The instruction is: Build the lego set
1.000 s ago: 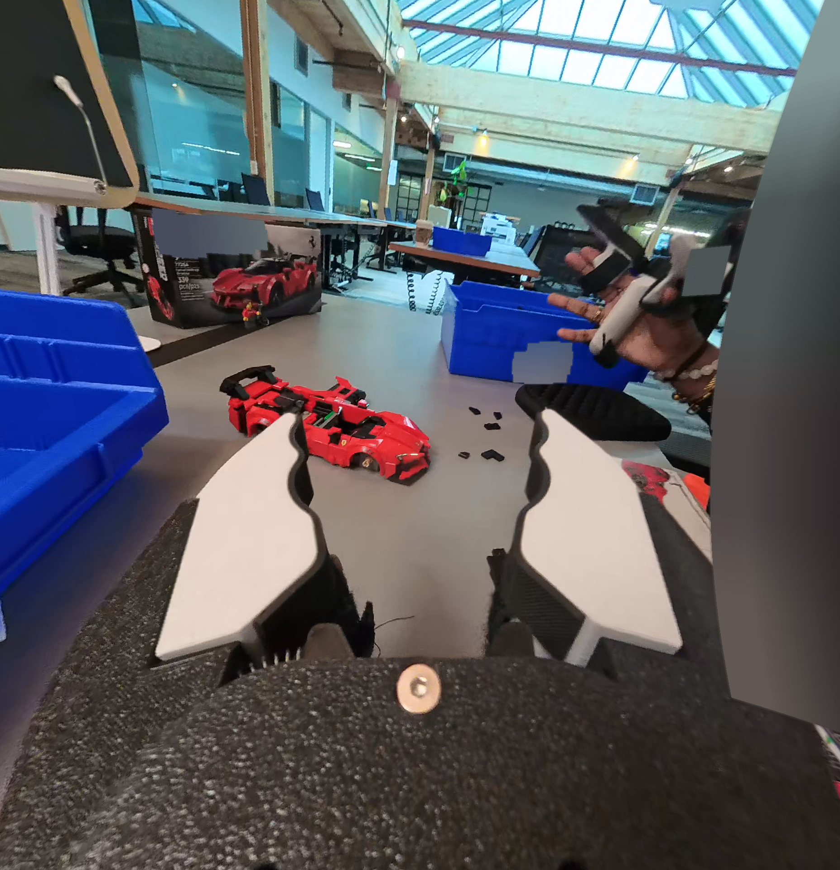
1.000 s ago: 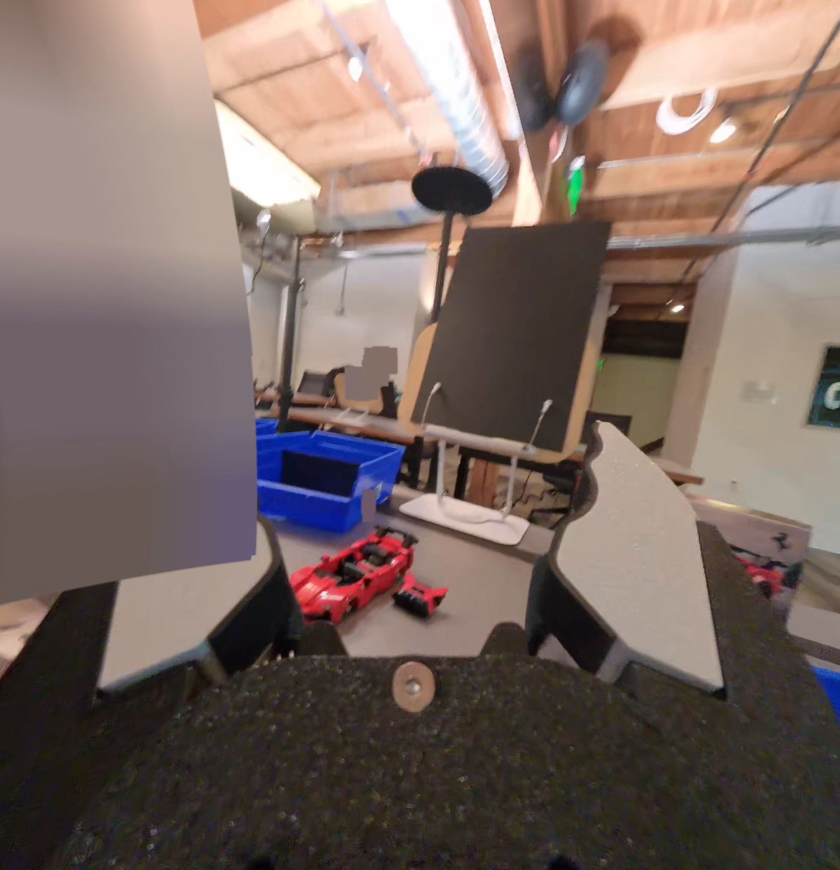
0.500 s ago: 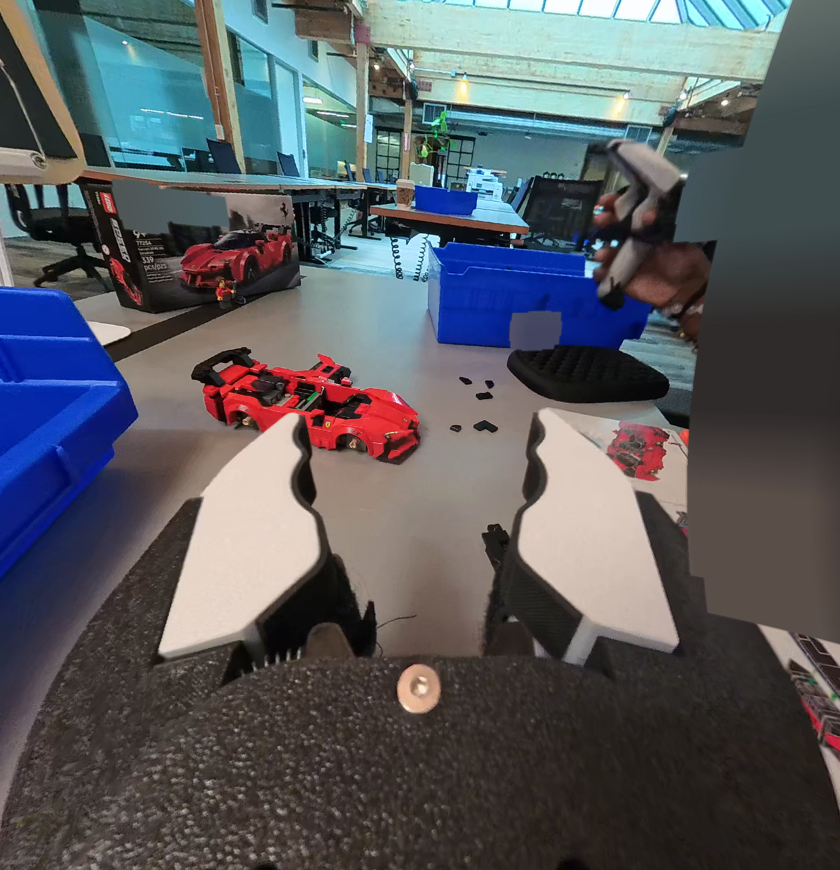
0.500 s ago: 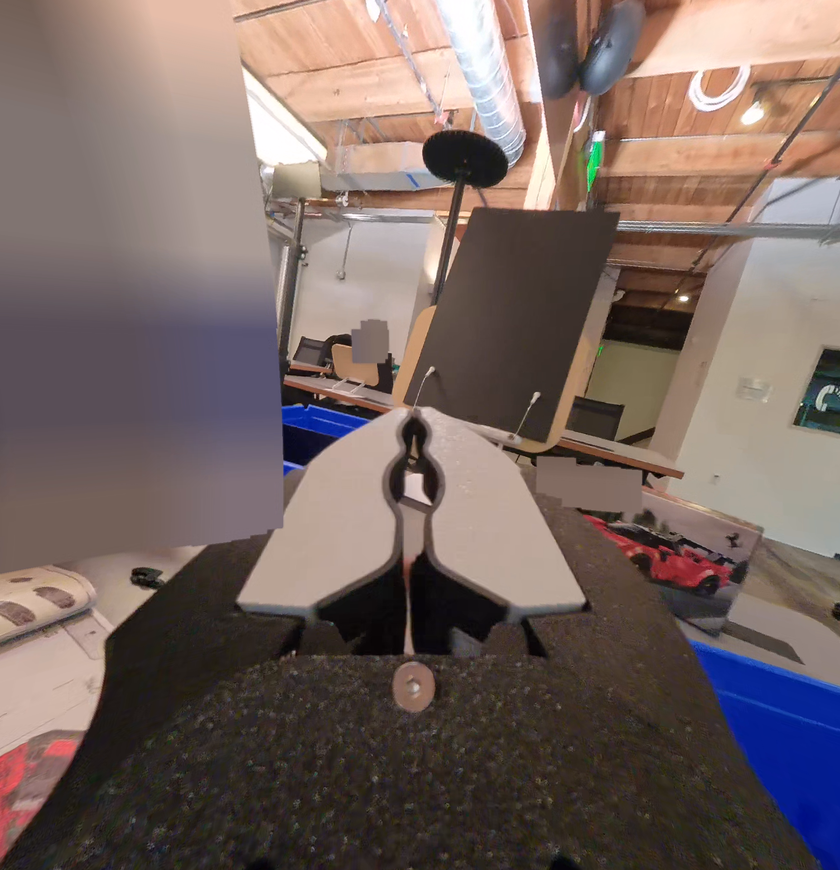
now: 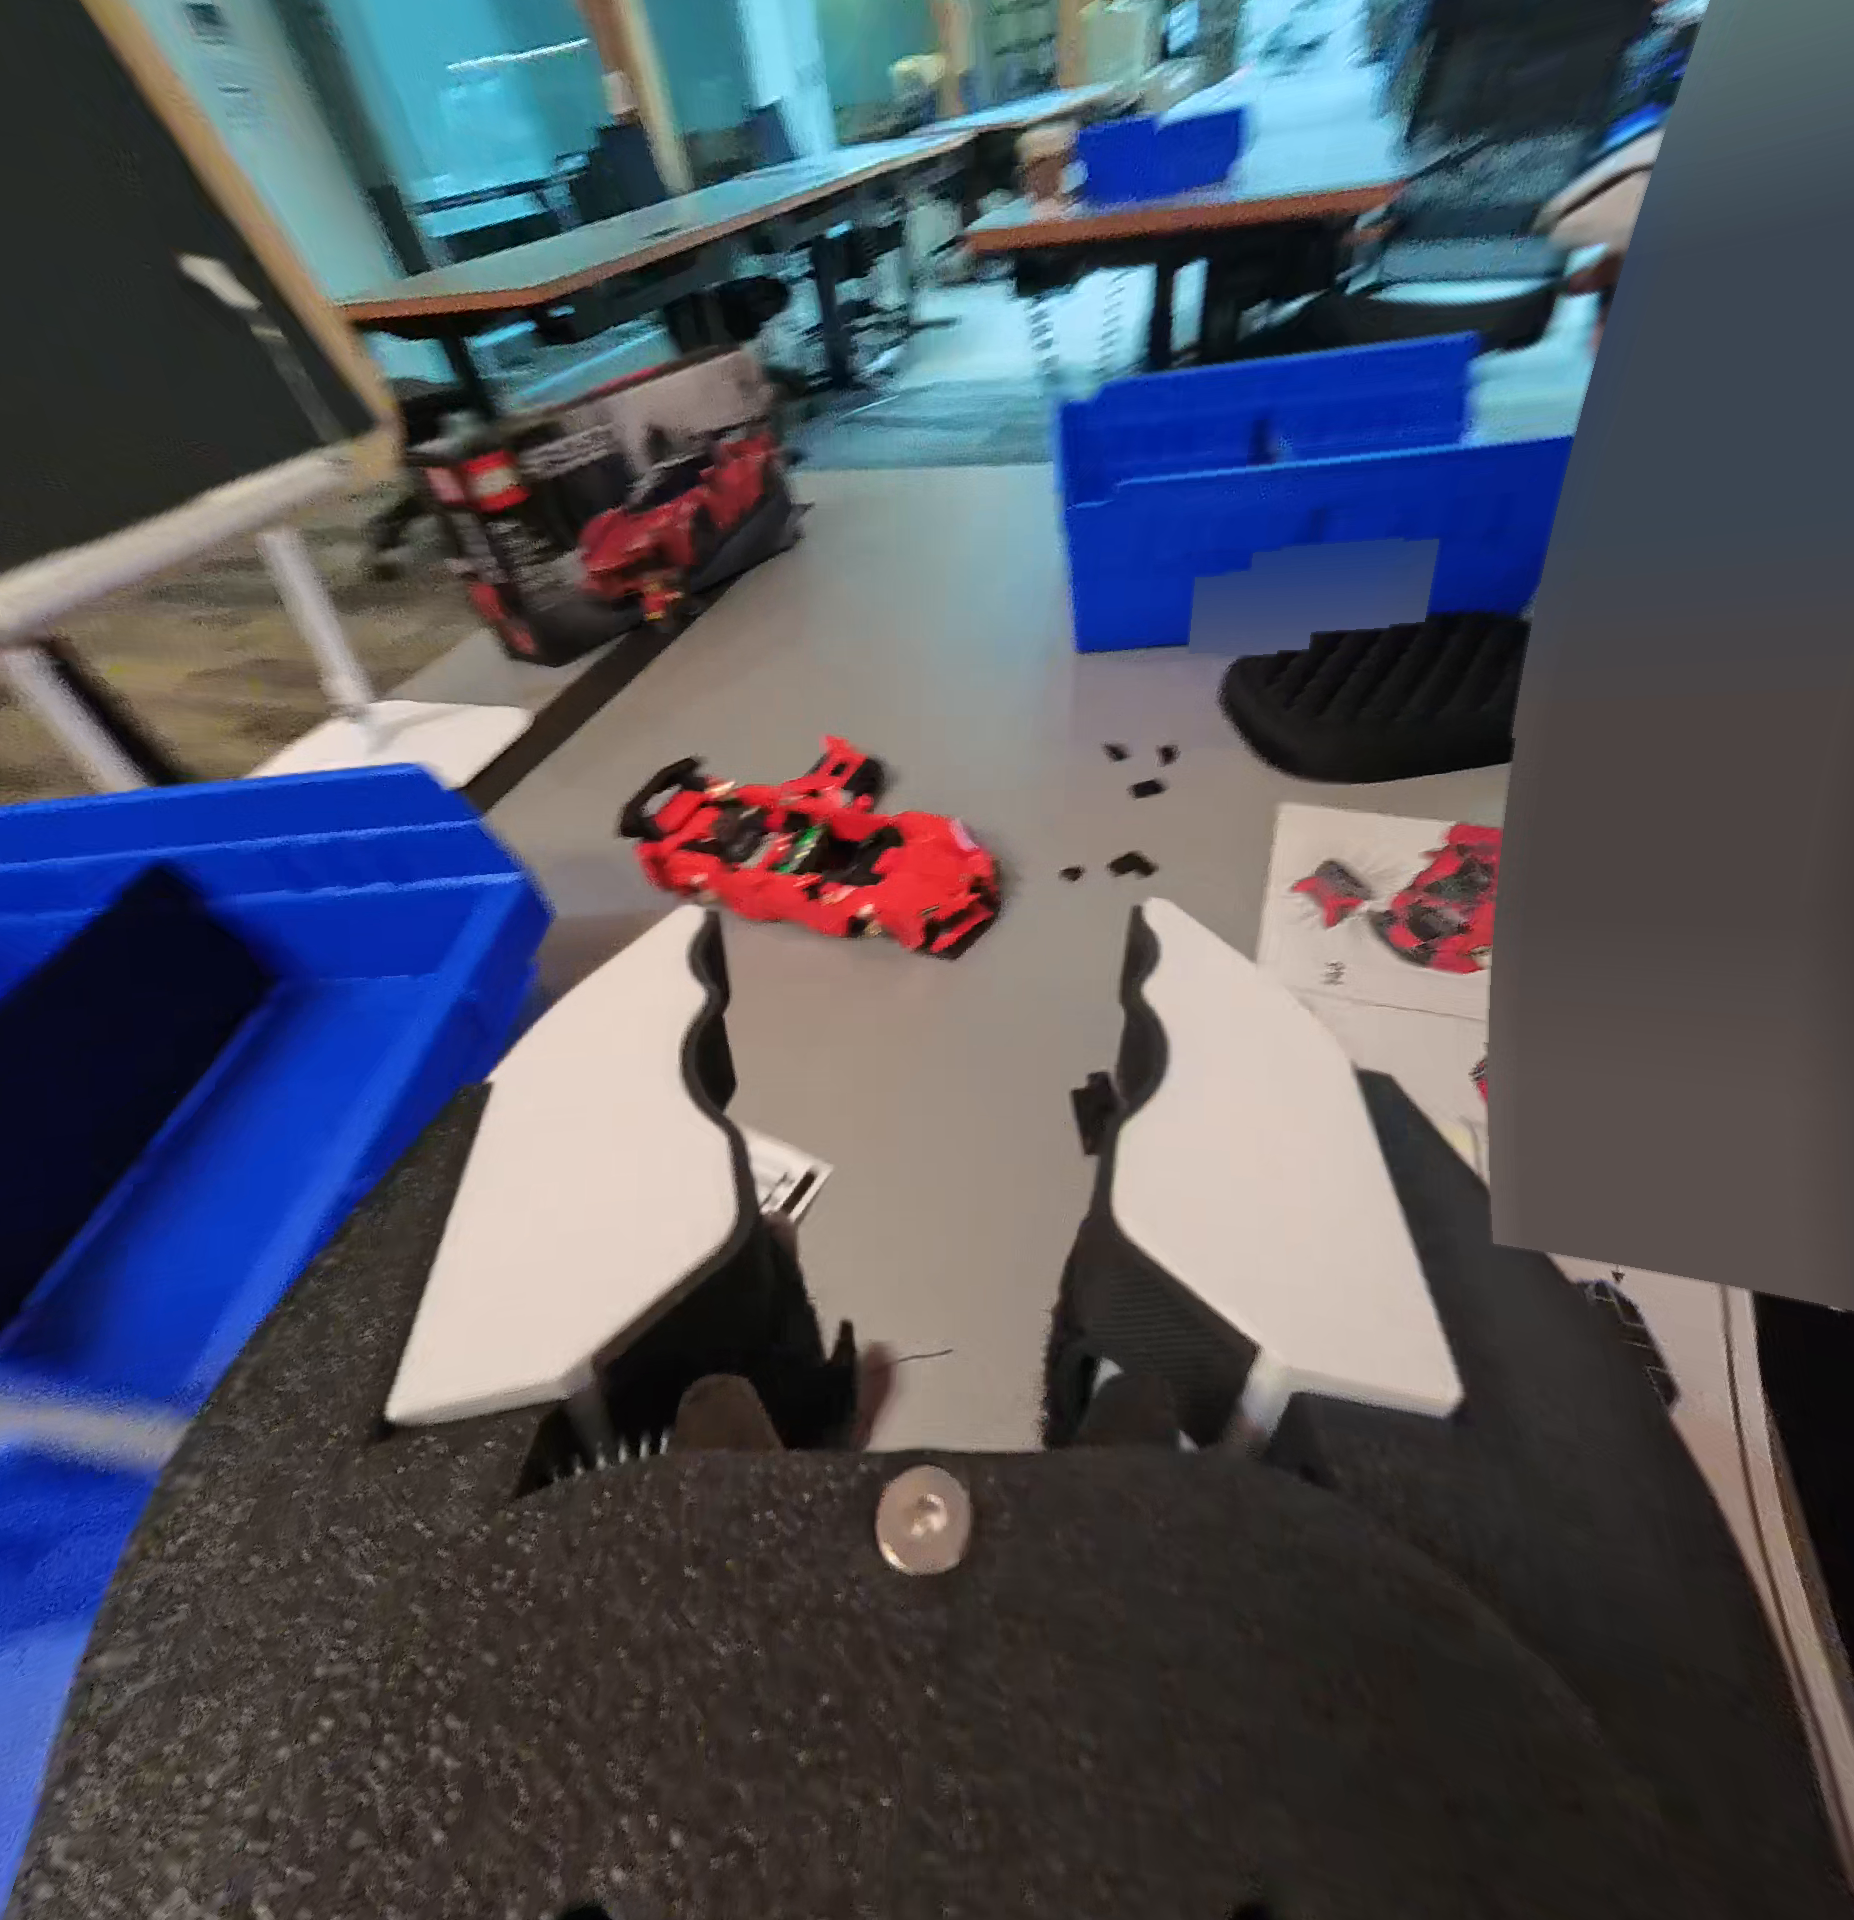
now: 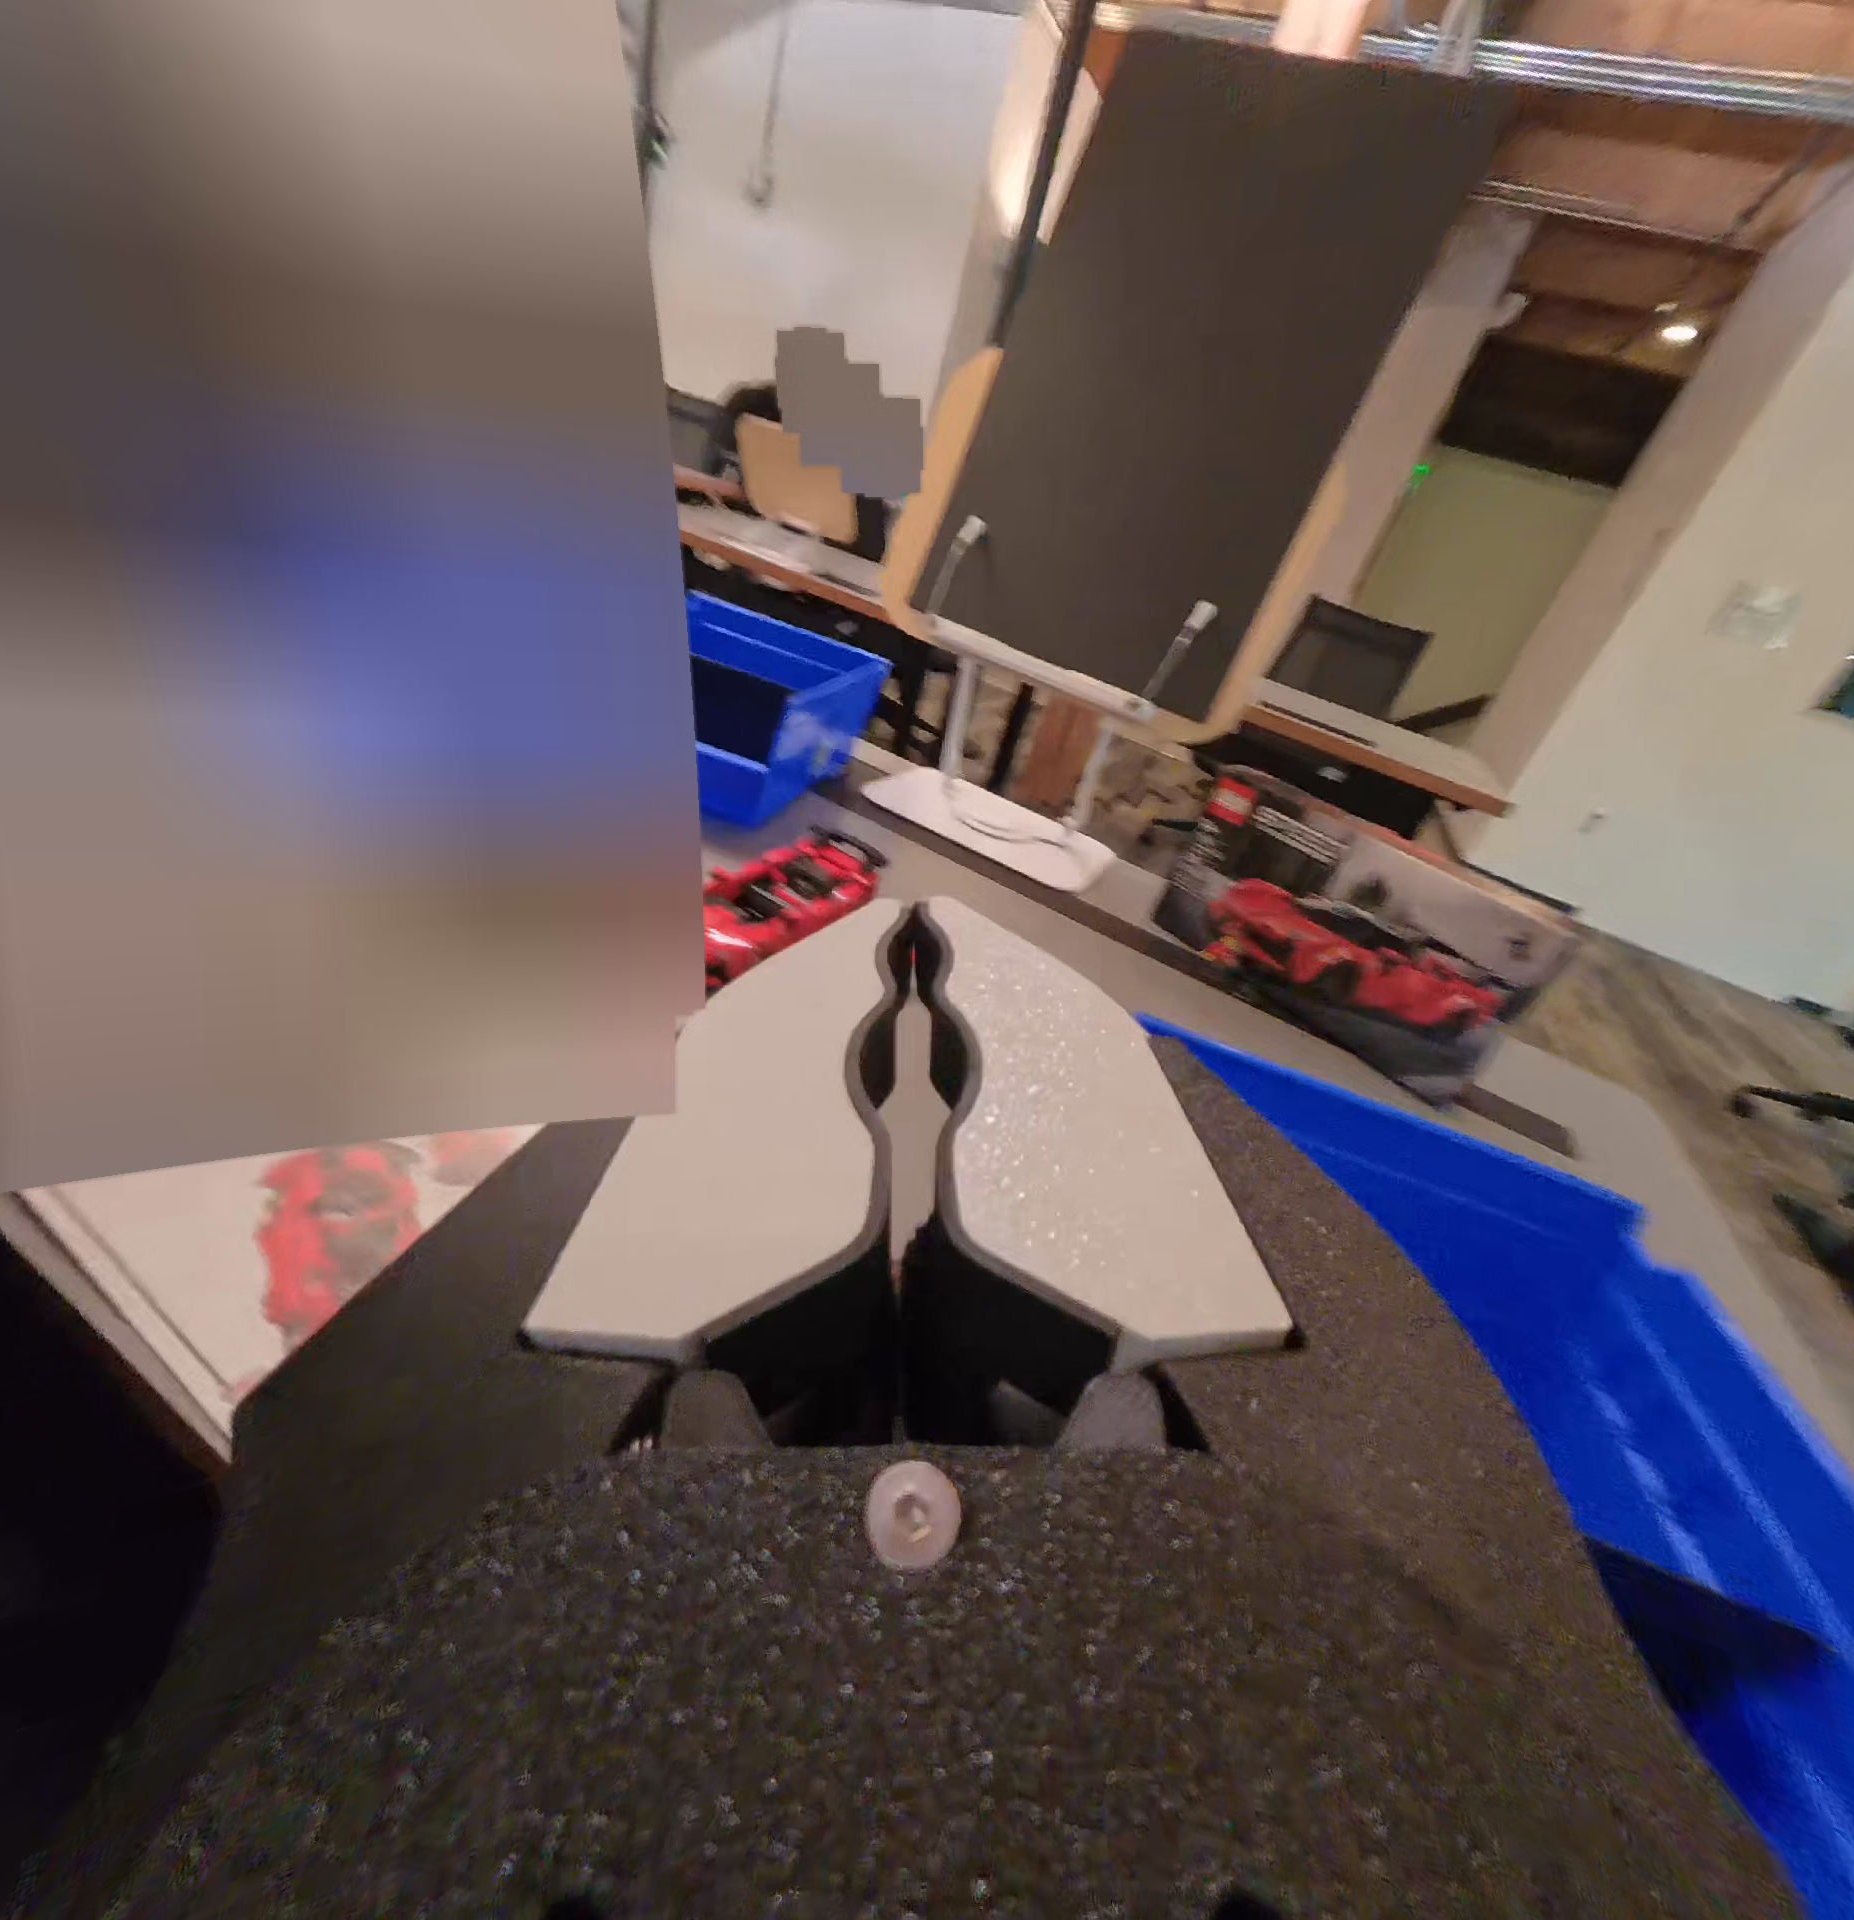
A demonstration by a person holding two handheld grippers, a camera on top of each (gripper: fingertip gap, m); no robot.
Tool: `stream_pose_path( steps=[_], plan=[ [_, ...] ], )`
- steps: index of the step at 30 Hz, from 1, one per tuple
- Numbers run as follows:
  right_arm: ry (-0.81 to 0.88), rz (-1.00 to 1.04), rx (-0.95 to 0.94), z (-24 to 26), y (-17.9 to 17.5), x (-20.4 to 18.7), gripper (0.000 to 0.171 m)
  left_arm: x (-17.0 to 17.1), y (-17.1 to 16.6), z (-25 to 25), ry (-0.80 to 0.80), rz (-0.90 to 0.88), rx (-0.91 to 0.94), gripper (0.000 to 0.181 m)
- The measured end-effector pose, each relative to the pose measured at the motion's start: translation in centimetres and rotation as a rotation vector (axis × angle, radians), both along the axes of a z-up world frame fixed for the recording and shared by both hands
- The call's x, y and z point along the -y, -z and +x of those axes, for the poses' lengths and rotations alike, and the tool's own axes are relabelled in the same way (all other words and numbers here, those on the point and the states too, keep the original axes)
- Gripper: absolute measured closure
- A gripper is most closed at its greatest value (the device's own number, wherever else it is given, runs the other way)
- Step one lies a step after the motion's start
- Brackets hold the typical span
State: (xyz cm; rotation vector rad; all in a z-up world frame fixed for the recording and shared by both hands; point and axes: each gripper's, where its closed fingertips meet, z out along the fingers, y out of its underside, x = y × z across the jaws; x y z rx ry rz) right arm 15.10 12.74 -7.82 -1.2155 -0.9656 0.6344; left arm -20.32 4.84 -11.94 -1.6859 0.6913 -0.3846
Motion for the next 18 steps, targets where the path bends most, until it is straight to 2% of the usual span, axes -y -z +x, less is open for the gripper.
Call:
stream_pose_path(
  steps=[1,4,5,9,10,11,14,18],
  plan=[
    [-0.051,-0.023,-0.033,-0.9,-0.2,0.3,0.171,0.8,-0.5,-0.6,-0.071,0.009,-0.037,0.117],
    [-0.158,-0.097,-0.102,-3.1,-0.6,0.3,0.171,4.2,-0.6,-1.3,-0.201,-0.075,-0.054,0.171],
    [-0.169,-0.108,-0.104,-3.7,-0.5,0.0,0.171,5.5,-0.1,-1.1,-0.205,-0.128,-0.048,0.178],
    [-0.211,-0.135,-0.010,-5.9,0.6,0.0,0.158,9.2,2.6,-2.5,-0.336,-0.231,-0.114,0.181],
    [-0.212,-0.147,0.015,-6.4,0.9,0.0,0.158,9.8,3.4,-3.0,-0.374,-0.256,-0.131,0.181],
    [-0.218,-0.163,0.036,-6.8,1.2,0.1,0.171,10.4,4.1,-3.4,-0.399,-0.279,-0.138,0.181],
    [-0.269,-0.211,0.056,-7.9,1.4,0.6,0.171,11.2,6.0,-3.9,-0.420,-0.313,-0.140,0.181],
    [-0.251,-0.233,0.094,-9.4,2.3,-0.1,0.170,11.1,8.6,-4.9,-0.399,-0.376,-0.102,0.181]
  ],
)
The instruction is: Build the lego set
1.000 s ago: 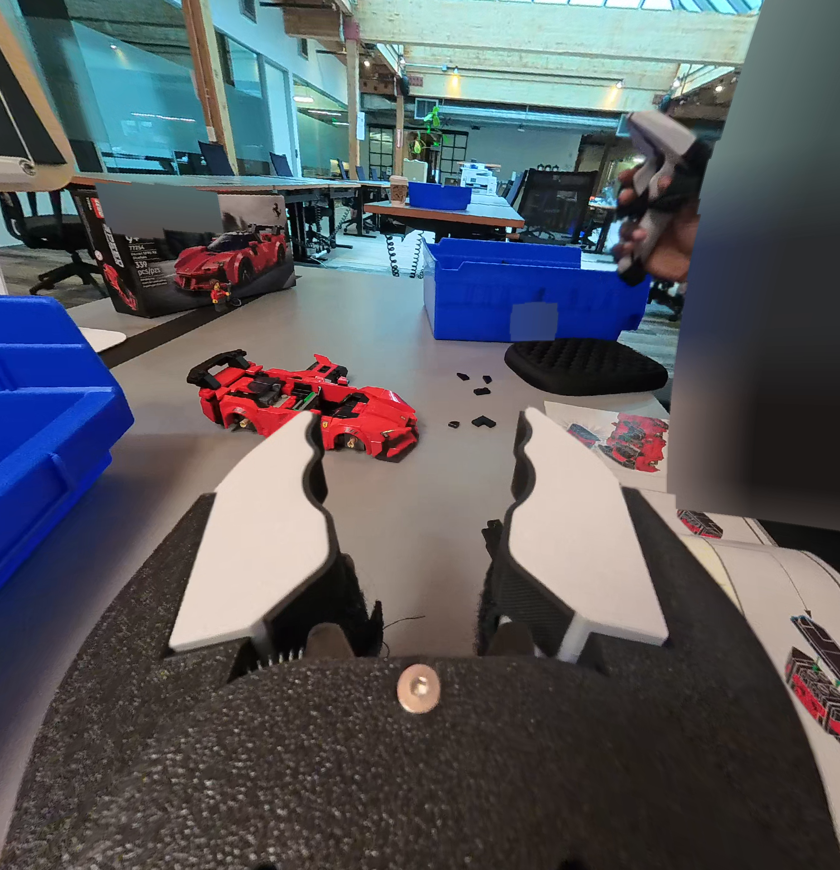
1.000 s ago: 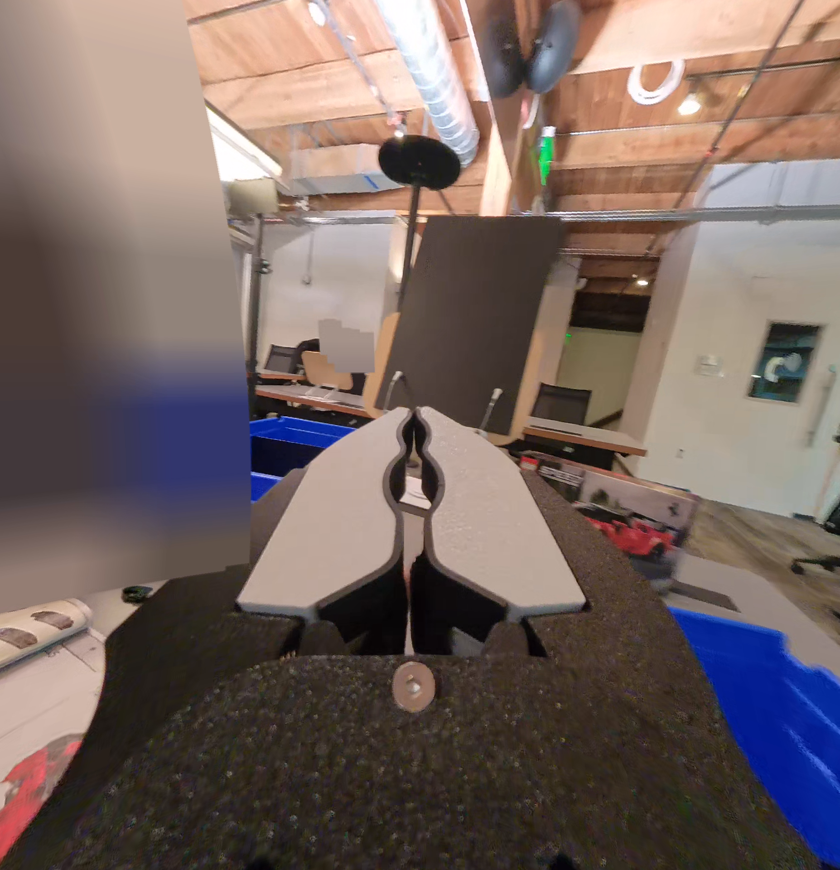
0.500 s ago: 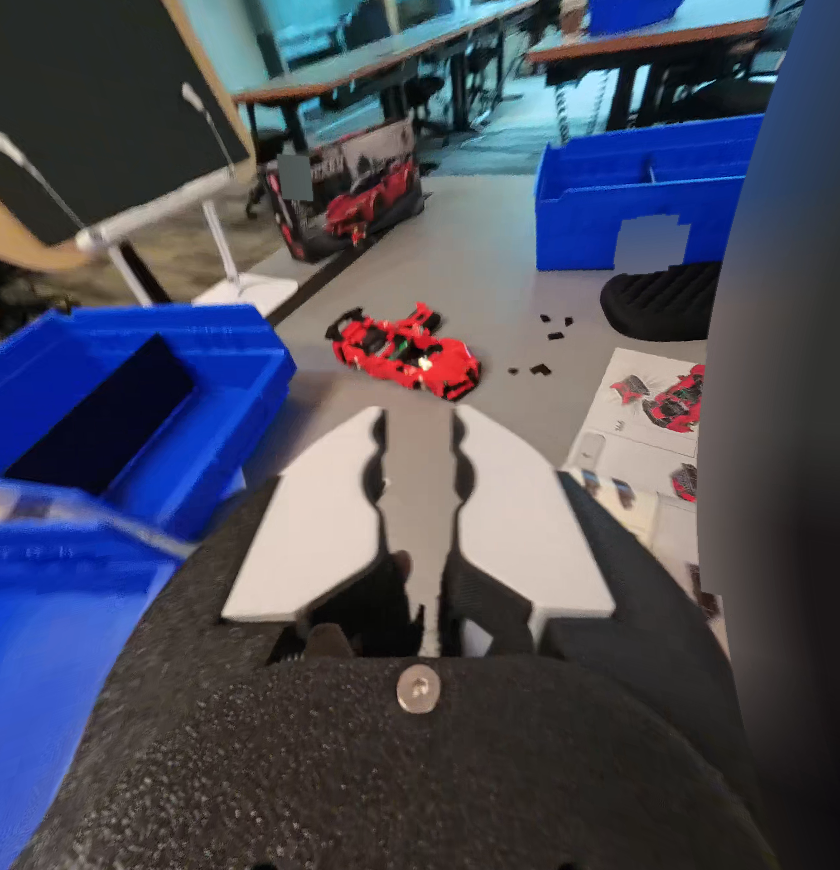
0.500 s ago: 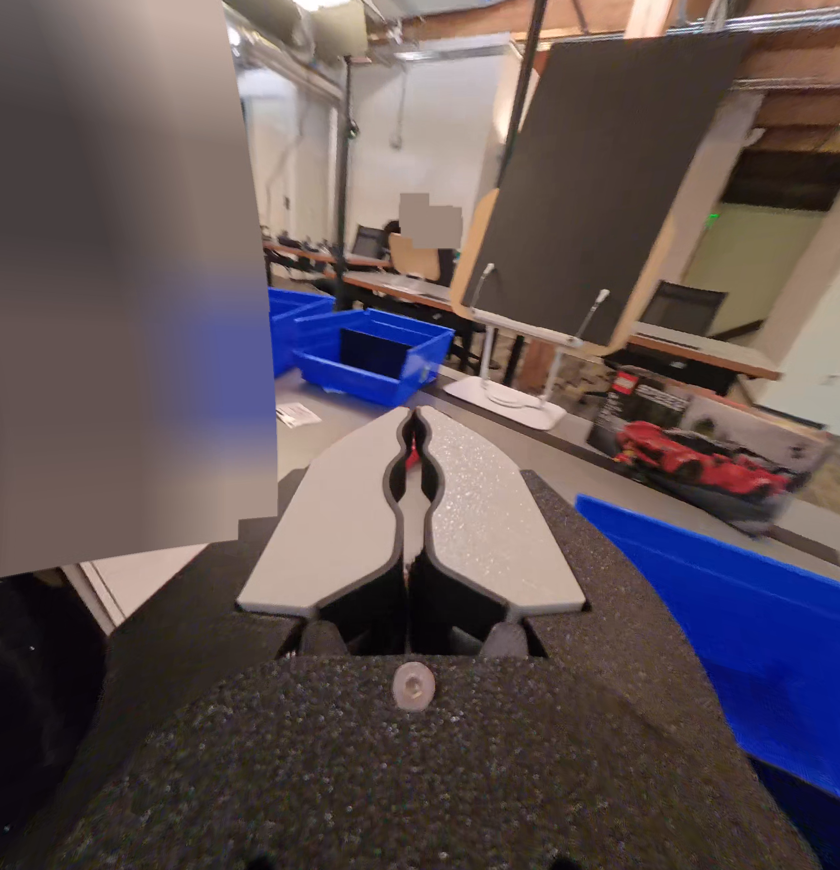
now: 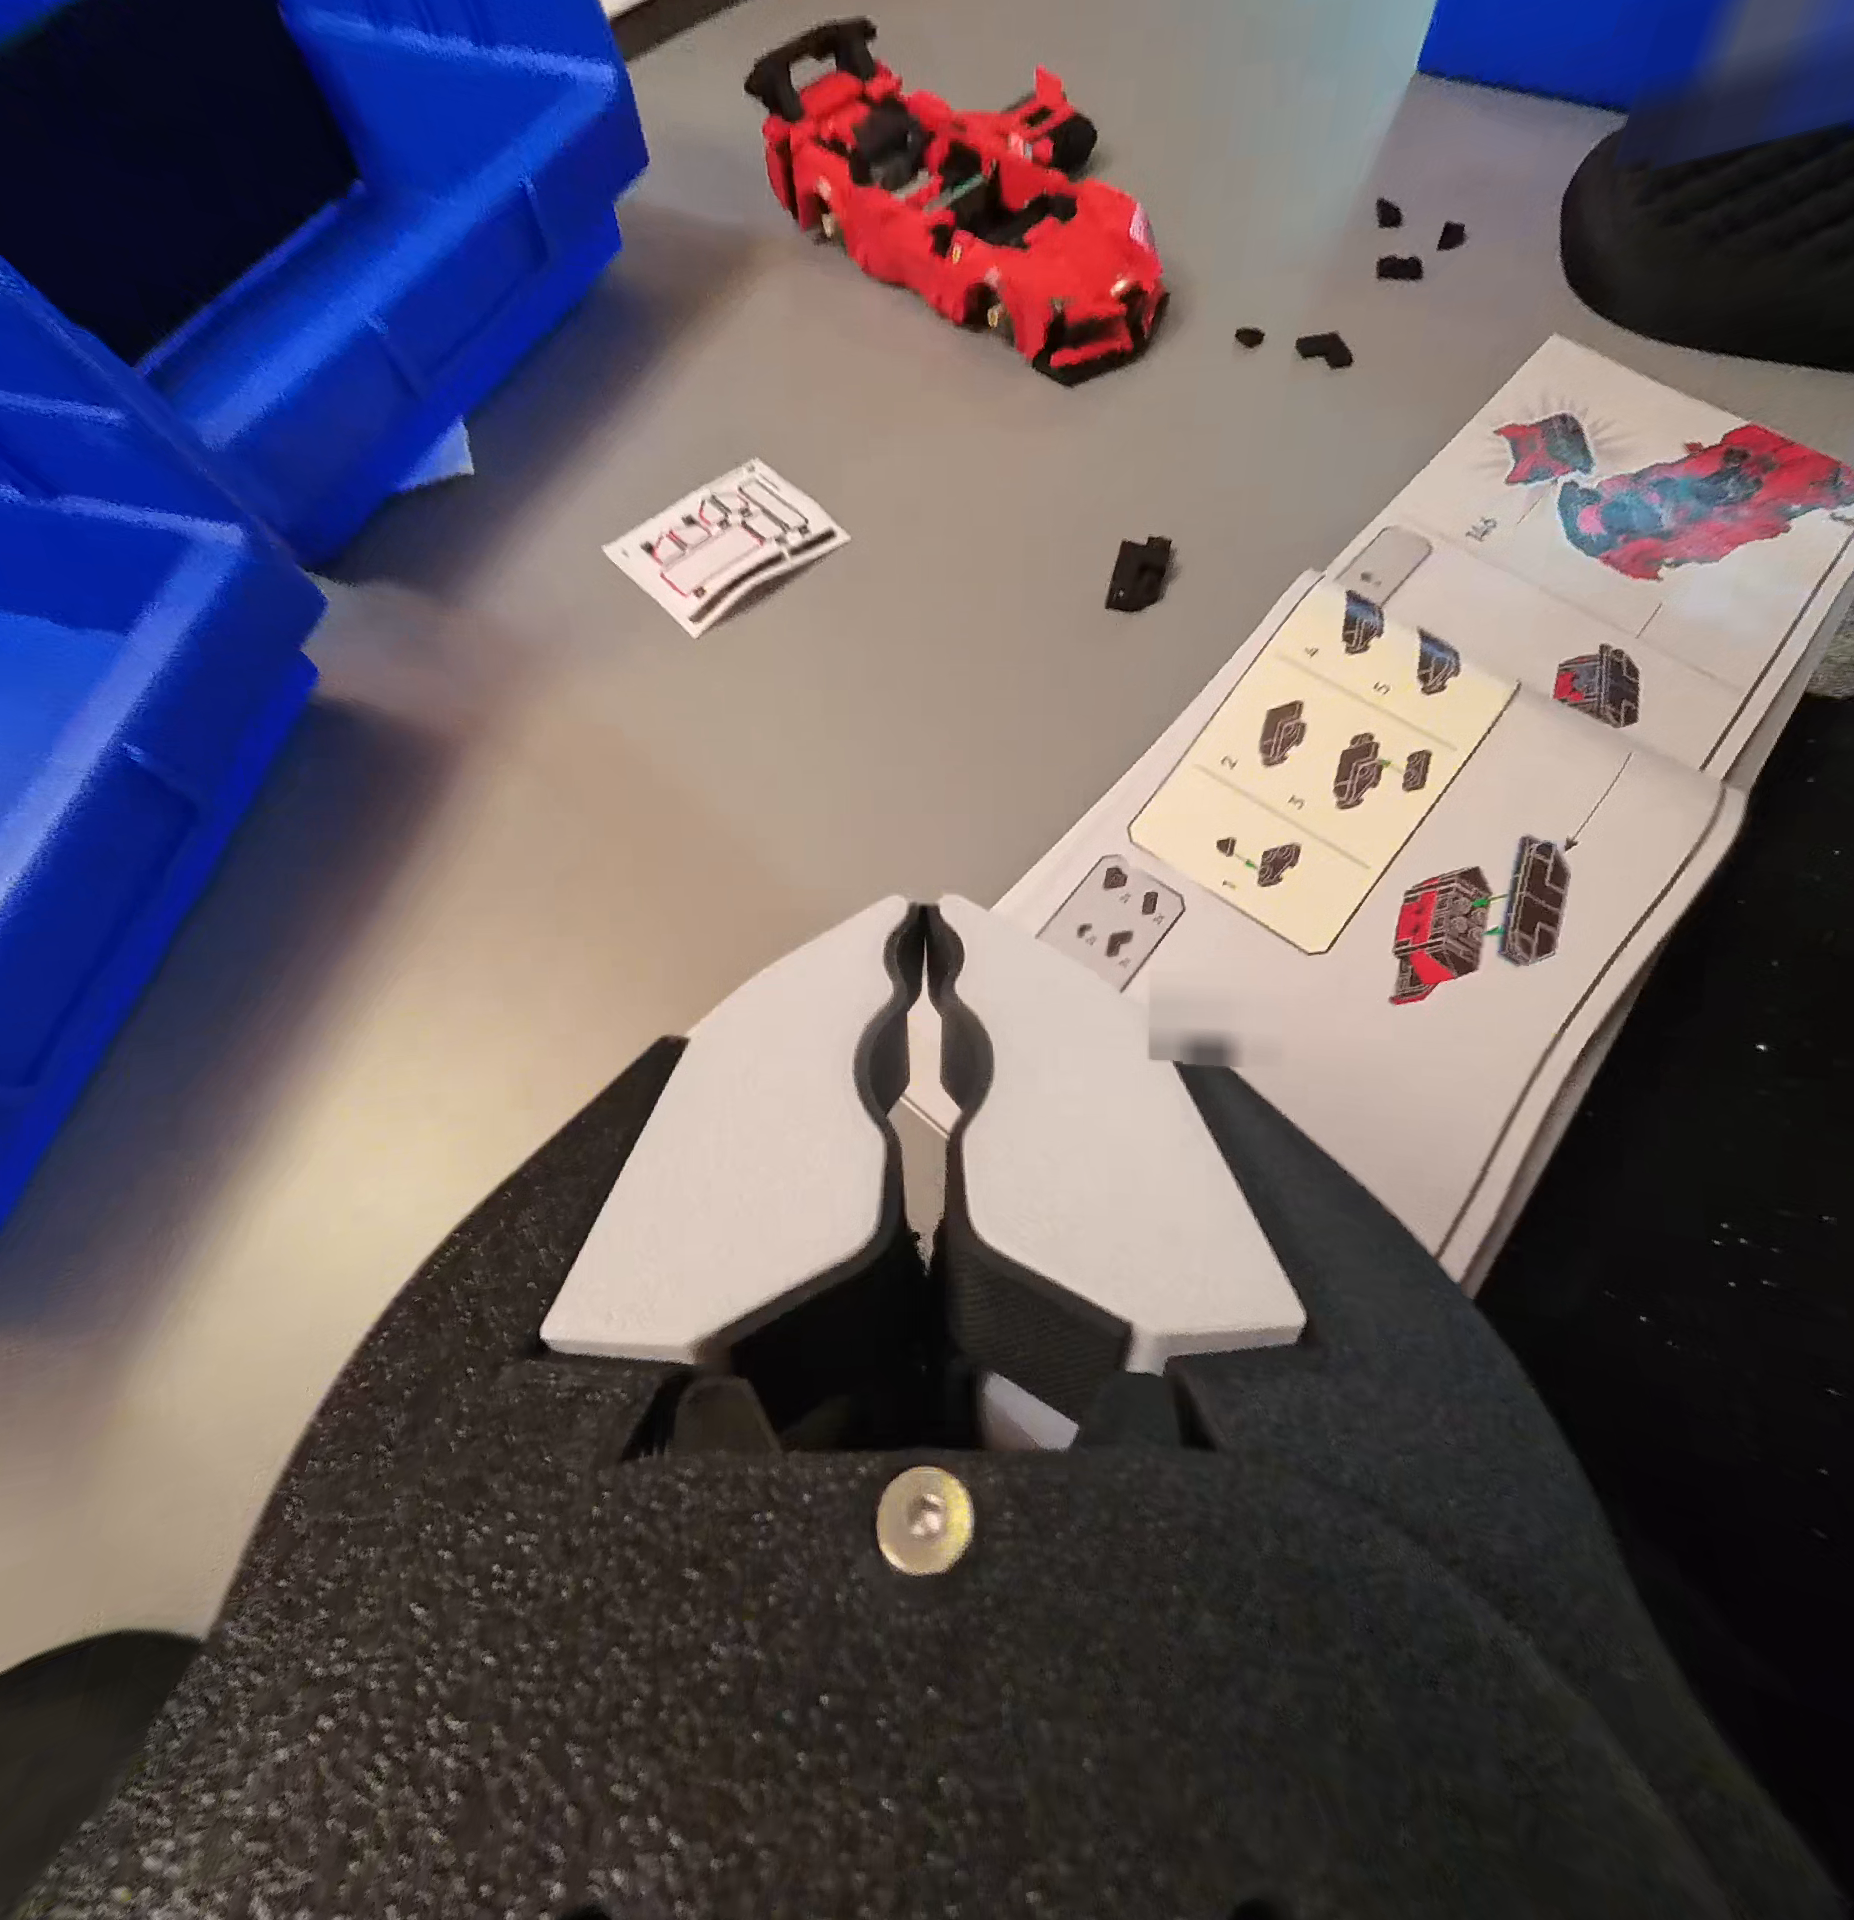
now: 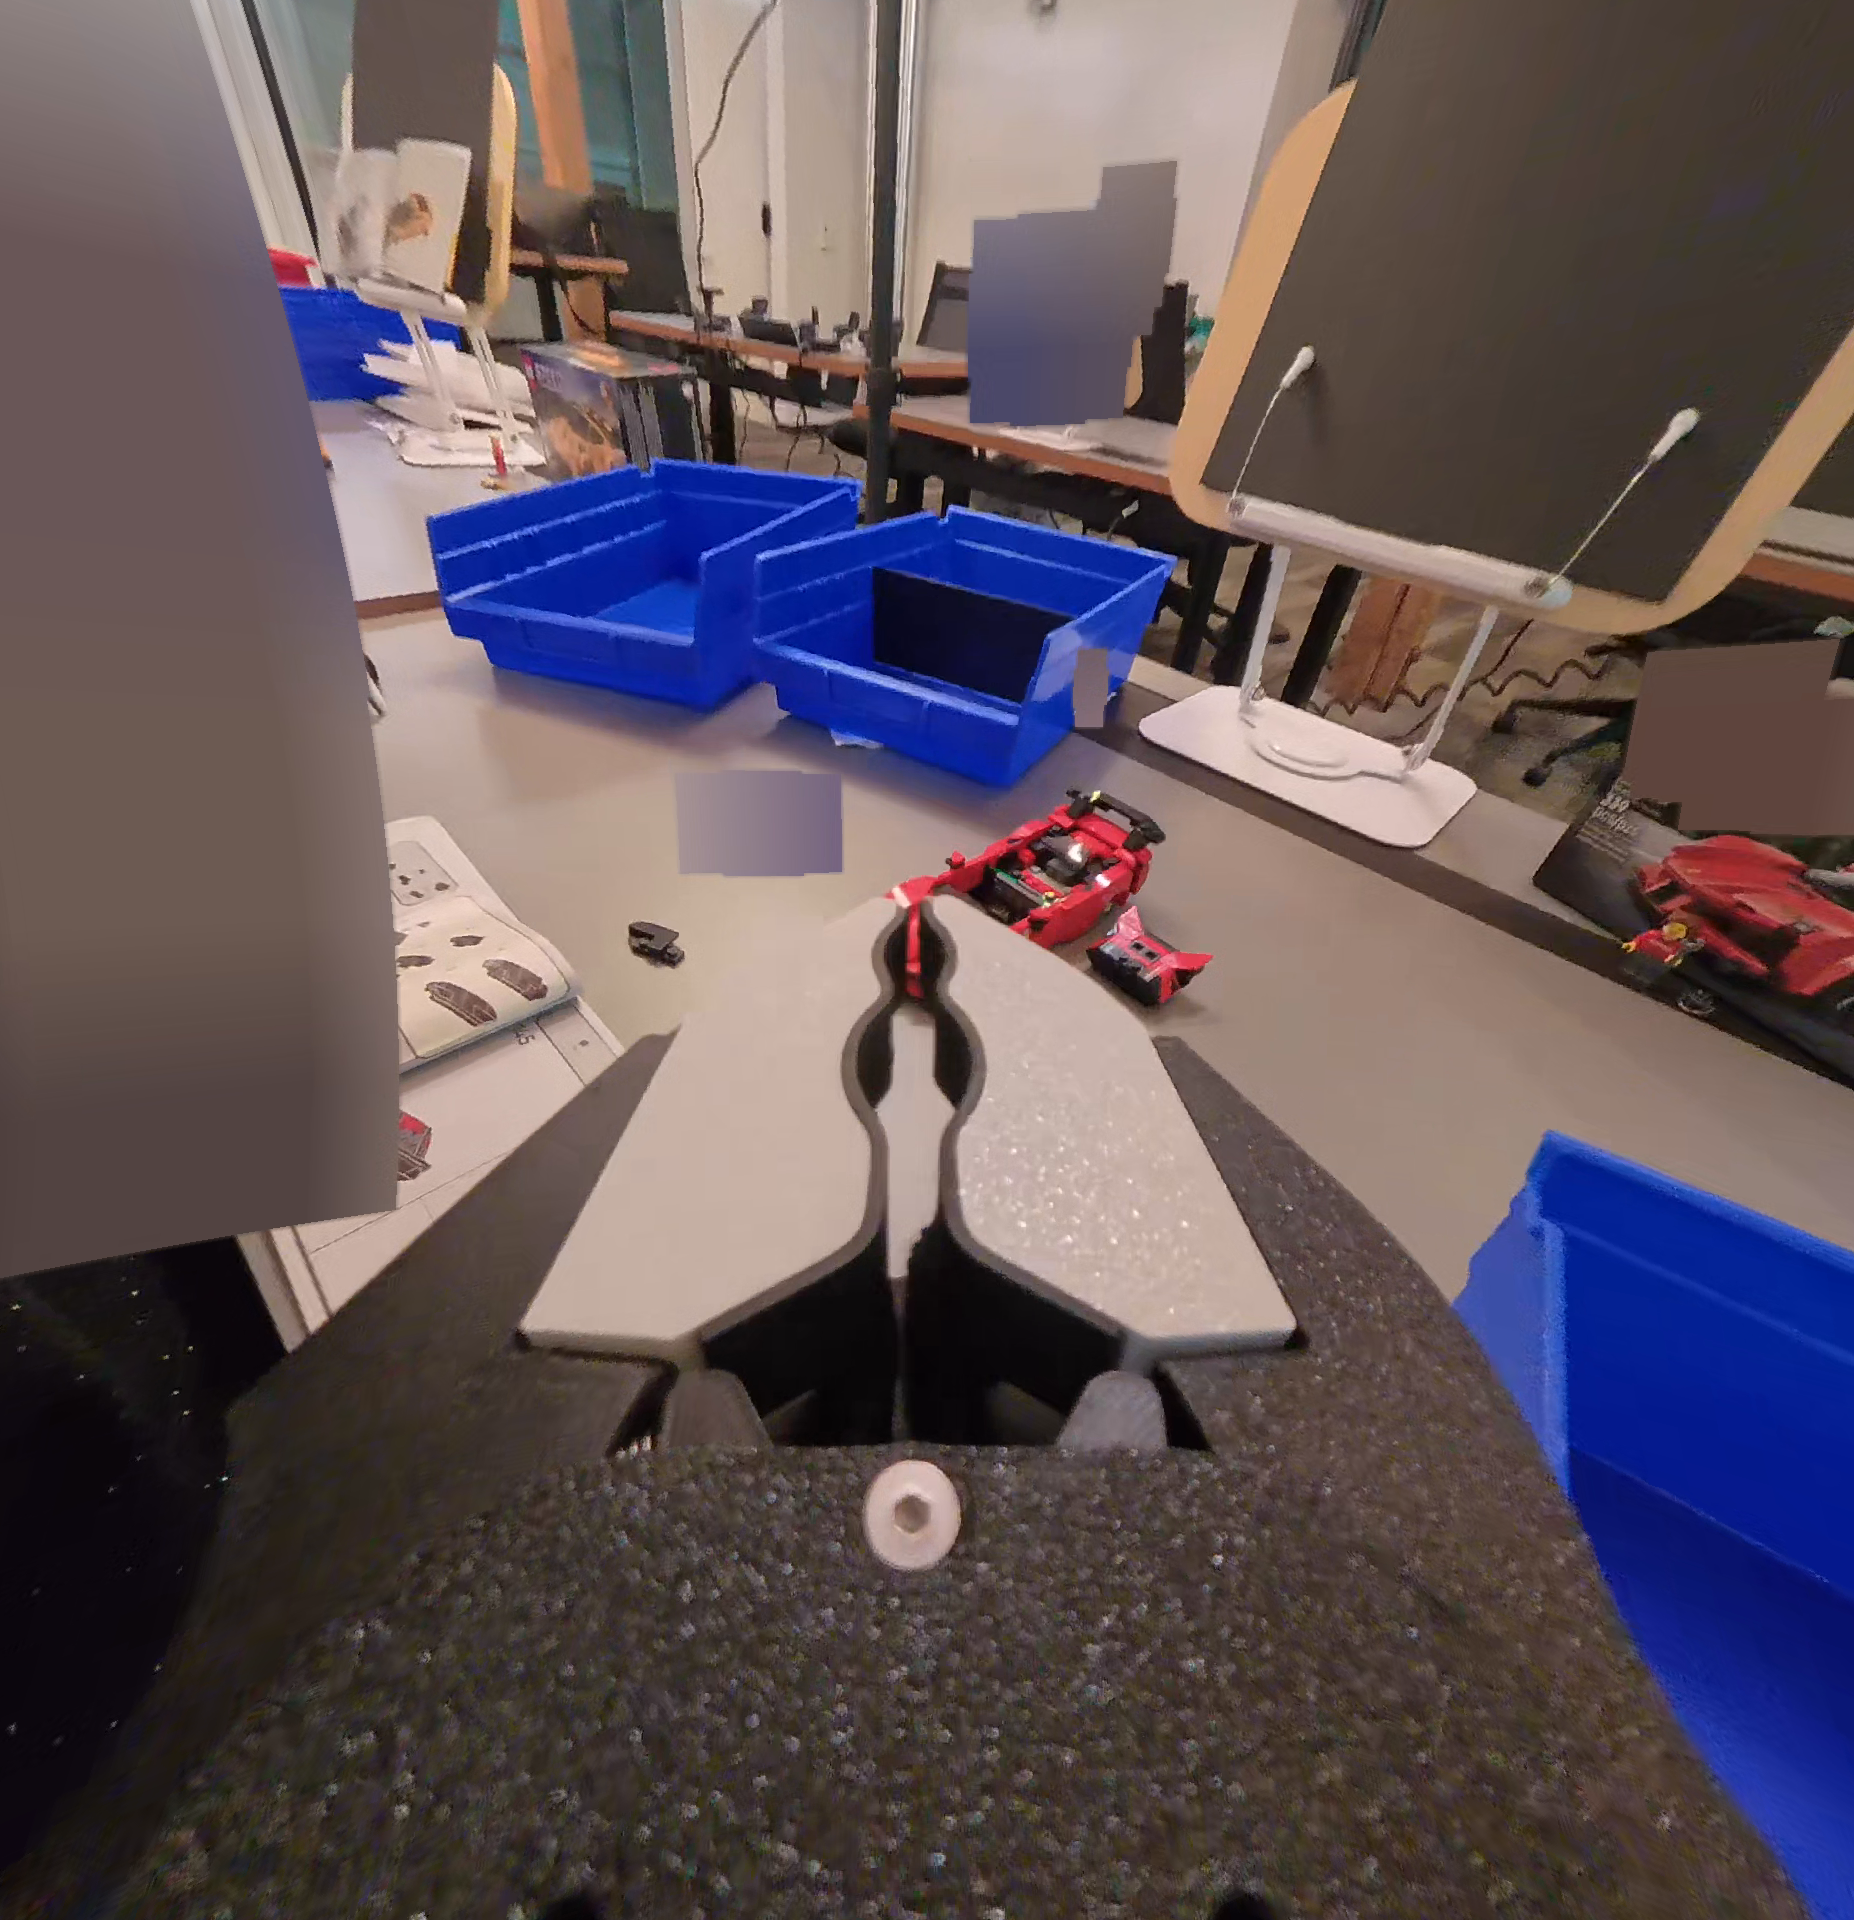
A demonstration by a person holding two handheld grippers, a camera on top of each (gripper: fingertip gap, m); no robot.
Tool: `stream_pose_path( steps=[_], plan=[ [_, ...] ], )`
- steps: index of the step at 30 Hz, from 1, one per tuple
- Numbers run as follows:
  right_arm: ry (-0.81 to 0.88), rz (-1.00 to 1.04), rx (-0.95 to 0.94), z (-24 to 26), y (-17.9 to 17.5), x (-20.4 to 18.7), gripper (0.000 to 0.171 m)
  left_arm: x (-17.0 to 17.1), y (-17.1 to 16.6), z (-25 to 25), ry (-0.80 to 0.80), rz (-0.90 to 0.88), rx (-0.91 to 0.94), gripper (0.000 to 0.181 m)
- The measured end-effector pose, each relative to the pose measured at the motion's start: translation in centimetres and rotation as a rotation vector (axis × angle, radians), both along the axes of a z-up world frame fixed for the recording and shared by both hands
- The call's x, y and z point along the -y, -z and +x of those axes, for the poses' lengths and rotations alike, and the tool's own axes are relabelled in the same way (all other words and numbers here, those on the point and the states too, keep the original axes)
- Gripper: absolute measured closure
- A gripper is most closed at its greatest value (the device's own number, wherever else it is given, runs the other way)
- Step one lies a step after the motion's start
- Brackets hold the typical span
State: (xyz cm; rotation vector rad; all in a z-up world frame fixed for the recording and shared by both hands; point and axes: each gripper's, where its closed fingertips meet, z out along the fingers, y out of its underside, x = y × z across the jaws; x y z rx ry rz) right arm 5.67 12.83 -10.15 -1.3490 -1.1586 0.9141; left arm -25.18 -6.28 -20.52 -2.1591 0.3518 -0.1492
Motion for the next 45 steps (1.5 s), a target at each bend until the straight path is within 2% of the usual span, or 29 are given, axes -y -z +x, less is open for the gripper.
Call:
stream_pose_path(
  steps=[3,8,17,20,23,27,31,34,45],
  plan=[
    [-0.022,-0.008,0.042,-1.7,0.7,0.0,0.164,-0.1,1.5,-0.4,0.041,-0.039,0.045,0.181],
    [-0.037,-0.020,0.111,-4.0,1.7,-0.2,0.171,-0.5,2.8,-0.5,0.107,-0.066,0.120,0.181],
    [-0.039,0.071,0.007,-5.9,0.7,-0.6,0.171,-0.9,4.3,-0.8,0.138,-0.077,0.171,0.181],
    [-0.046,0.130,-0.119,-6.0,-0.9,-0.5,0.149,-1.1,4.5,-0.9,0.141,-0.077,0.170,0.181],
    [-0.044,0.097,-0.244,-5.8,-2.6,-0.5,0.096,-1.2,4.4,-0.9,0.140,-0.071,0.173,0.181],
    [-0.031,0.077,-0.404,-5.0,-4.9,-1.0,0.050,-1.3,4.4,-1.0,0.138,-0.061,0.176,0.181],
    [0.013,0.066,-0.561,-3.4,-6.9,-2.1,0.031,-1.3,4.2,-0.9,0.141,-0.048,0.184,0.181],
    [0.054,0.061,-0.571,-3.2,-6.9,-3.0,0.024,-1.2,4.3,-0.9,0.138,-0.043,0.189,0.181],
    [0.089,0.058,-0.573,-3.0,-6.6,-3.5,0.024,-1.2,4.2,-1.1,0.133,-0.035,0.215,0.181]
  ],
)
